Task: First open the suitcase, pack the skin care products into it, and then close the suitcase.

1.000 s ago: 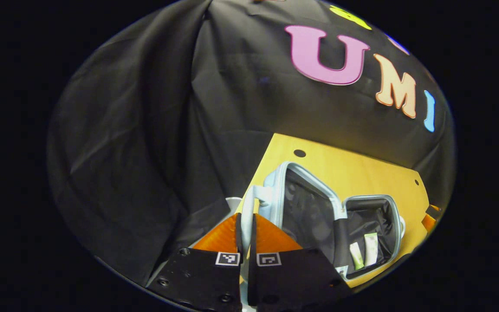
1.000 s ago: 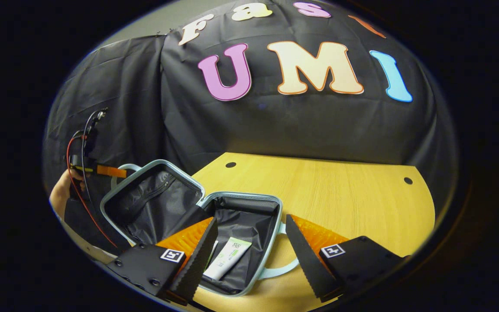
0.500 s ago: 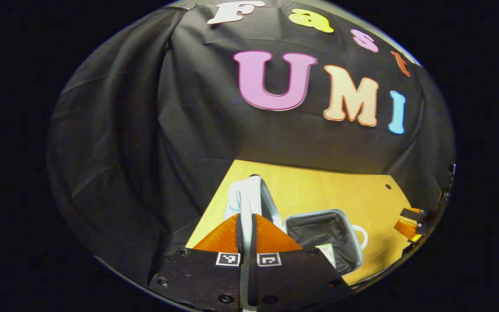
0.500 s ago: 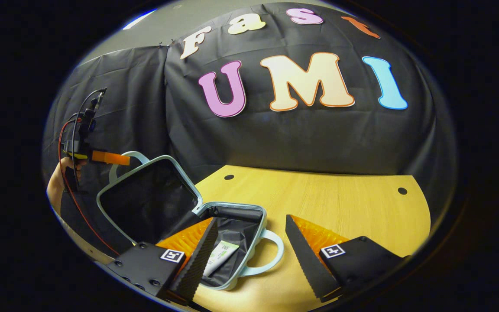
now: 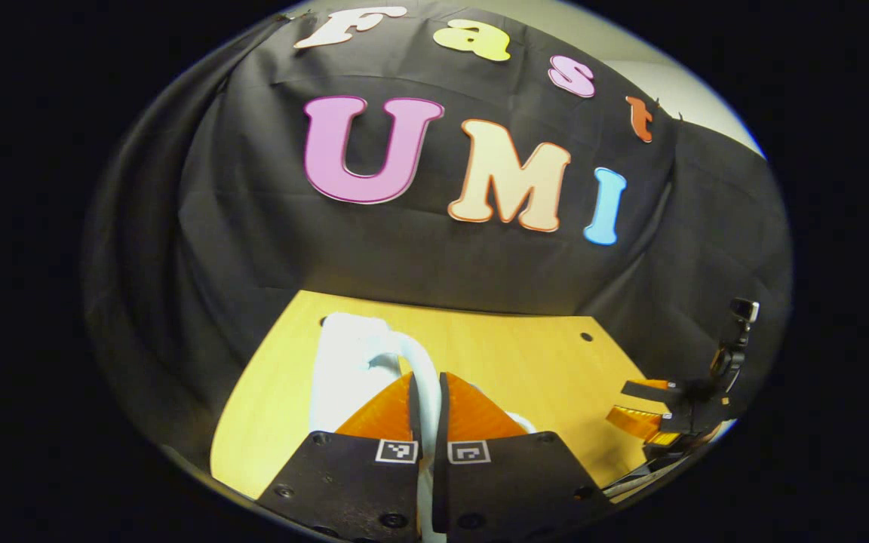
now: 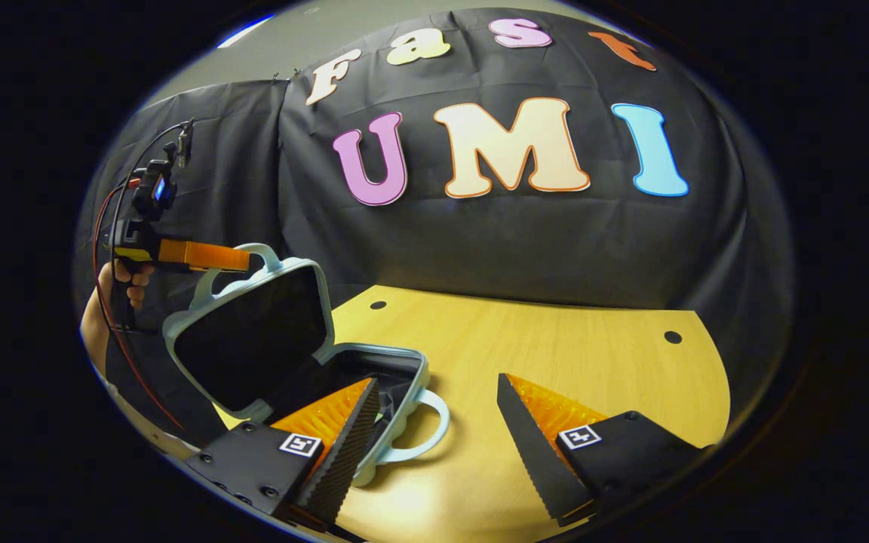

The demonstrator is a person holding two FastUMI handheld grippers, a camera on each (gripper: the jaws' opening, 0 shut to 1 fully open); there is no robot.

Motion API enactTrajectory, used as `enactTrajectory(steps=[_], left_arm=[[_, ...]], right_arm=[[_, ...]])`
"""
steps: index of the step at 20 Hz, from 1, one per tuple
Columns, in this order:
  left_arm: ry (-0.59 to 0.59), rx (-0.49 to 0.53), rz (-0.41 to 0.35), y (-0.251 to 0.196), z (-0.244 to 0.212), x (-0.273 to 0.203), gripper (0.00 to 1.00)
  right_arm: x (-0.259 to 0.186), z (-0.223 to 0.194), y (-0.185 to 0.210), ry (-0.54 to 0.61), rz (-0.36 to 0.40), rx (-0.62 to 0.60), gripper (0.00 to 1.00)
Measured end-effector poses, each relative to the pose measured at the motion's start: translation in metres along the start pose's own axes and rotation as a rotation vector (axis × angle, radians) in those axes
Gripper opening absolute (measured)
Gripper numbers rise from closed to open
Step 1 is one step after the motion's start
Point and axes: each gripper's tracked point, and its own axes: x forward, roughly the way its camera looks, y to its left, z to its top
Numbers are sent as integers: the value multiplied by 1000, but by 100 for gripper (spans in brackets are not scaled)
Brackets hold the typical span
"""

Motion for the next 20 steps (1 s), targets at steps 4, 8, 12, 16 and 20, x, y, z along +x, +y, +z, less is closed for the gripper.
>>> enactTrajectory(steps=[4, 8, 12, 16, 20], left_arm=[[35, -82, -161, -56, -19, 23, 0], [115, -84, -212, -90, -58, 46, 0], [192, -40, -204, -105, -94, 73, 1], [262, 31, -172, -125, -136, 95, 4], [216, 63, -155, -147, -148, 94, 41]], right_arm=[[-13, -3, -19, -2, -37, 14, 98], [-26, -7, -39, 2, -79, 20, 98], [-40, -11, -59, 1, -117, 41, 98], [-52, -6, -74, -21, -132, 56, 98], [-66, 9, -87, -70, -133, 33, 98]])
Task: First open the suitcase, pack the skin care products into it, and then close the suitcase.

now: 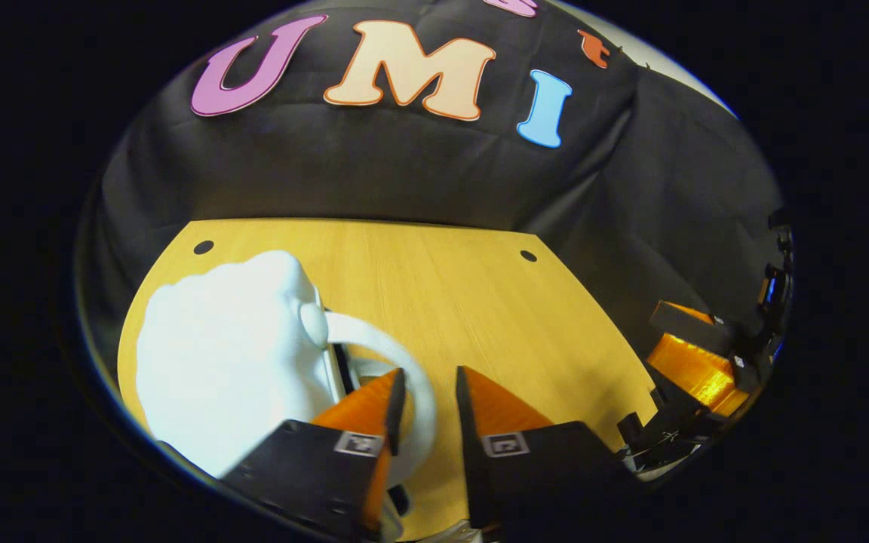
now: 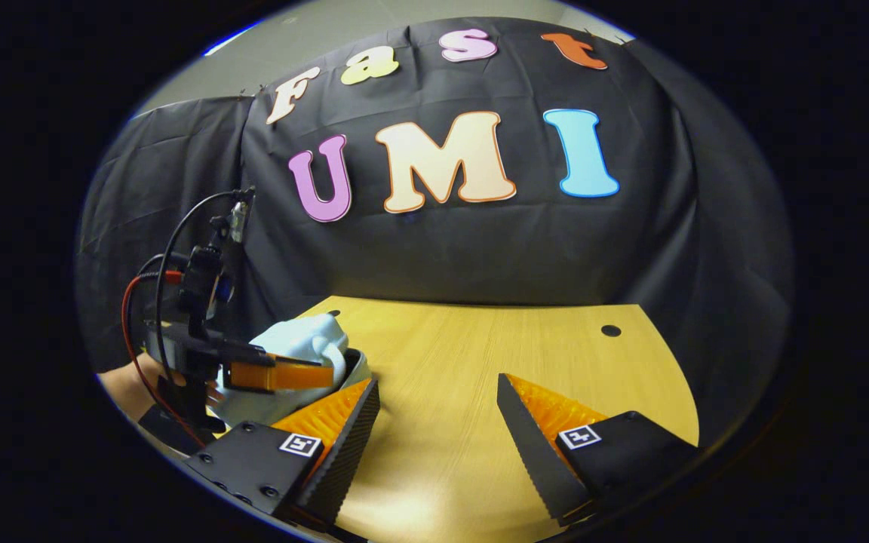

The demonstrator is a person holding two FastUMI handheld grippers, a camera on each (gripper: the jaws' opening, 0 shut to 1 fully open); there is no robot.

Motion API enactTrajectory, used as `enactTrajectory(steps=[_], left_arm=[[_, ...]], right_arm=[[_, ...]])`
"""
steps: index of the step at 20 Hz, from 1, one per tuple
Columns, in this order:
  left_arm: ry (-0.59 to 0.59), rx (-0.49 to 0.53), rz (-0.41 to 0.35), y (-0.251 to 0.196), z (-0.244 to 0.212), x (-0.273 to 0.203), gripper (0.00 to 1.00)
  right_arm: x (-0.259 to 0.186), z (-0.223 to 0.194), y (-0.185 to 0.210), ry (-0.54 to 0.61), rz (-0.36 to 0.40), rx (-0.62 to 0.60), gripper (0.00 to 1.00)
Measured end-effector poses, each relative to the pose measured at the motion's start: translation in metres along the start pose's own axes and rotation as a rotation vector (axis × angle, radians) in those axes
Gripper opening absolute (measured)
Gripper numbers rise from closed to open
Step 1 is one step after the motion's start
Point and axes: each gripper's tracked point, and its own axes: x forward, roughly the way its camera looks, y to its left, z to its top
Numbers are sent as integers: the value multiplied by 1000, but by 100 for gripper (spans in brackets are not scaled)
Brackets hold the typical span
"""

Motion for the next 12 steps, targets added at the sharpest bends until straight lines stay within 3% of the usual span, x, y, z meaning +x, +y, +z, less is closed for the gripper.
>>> enactTrajectory(steps=[1, 2, 5, 9, 10, 12], left_arm=[[-51, 9, 7, -9, 9, -2, 64], [-106, 25, 32, -11, 22, -6, 77], [-322, 95, 179, -6, 70, -29, 93], [-480, 174, 303, -15, 113, -69, 92], [-506, 186, 319, -18, 120, -77, 92], [-549, 197, 322, -31, 136, -95, 93]], right_arm=[[-3, 8, -4, -21, -1, -10, 98], [-6, 19, -7, -50, -6, -20, 98], [-15, 66, -11, -179, -18, -49, 98], [-33, 129, -9, -373, -18, -65, 98], [-36, 141, -6, -409, -10, -69, 94], [-41, 158, -5, -457, -11, -77, 97]])
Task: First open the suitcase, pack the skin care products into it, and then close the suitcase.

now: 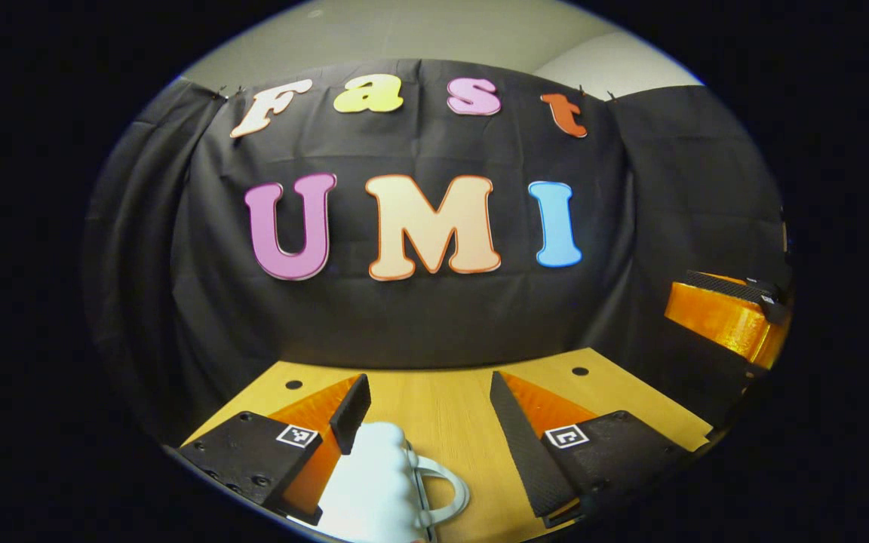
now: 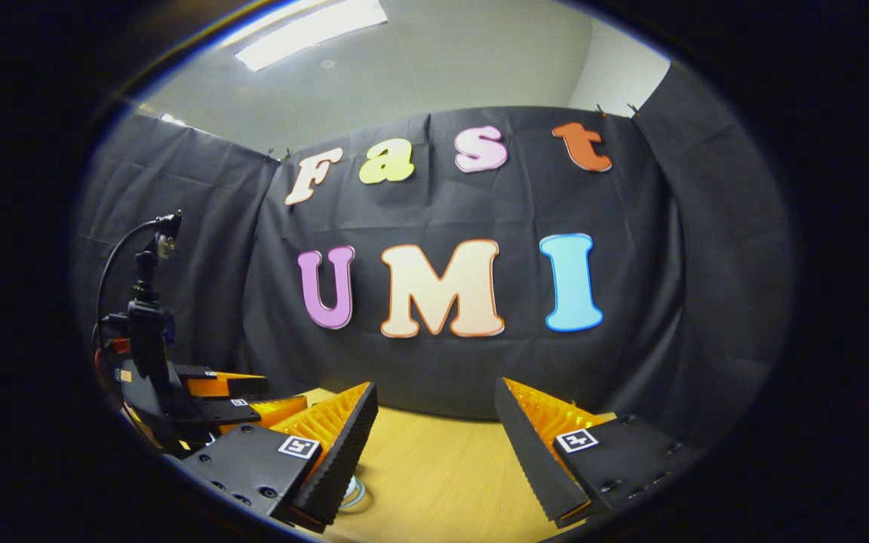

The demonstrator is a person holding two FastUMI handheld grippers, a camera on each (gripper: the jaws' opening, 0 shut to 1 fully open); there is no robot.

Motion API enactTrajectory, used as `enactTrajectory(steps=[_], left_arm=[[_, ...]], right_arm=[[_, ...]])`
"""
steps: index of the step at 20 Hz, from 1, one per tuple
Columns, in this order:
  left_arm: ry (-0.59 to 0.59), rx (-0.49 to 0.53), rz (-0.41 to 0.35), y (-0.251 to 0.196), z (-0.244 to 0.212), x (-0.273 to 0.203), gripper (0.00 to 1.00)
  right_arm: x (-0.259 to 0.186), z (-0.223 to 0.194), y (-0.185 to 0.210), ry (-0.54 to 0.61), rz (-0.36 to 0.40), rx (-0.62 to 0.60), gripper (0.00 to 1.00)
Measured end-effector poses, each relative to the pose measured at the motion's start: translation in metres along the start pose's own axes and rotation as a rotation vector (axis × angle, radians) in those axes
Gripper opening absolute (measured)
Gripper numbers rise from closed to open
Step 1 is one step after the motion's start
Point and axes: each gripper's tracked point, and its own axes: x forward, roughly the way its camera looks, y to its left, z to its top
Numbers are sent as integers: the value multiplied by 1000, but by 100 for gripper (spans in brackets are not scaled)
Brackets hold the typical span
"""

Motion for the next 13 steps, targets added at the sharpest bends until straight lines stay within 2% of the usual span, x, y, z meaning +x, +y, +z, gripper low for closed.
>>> enactTrajectory(steps=[3, 7, 9, 13], left_arm=[[-17, -30, -35, -4, 19, -6, 90], [-55, 31, -45, 15, 49, -8, 95], [-87, 54, -45, 23, 60, -8, 95], [-88, 5, -80, 34, 66, -17, 95]], right_arm=[[-4, 16, 10, -27, -14, 28, 97], [-7, 40, 29, -85, -33, 20, 97], [-7, 51, 41, -98, -32, -8, 97], [-13, 77, 73, -163, -21, -1, 97]])
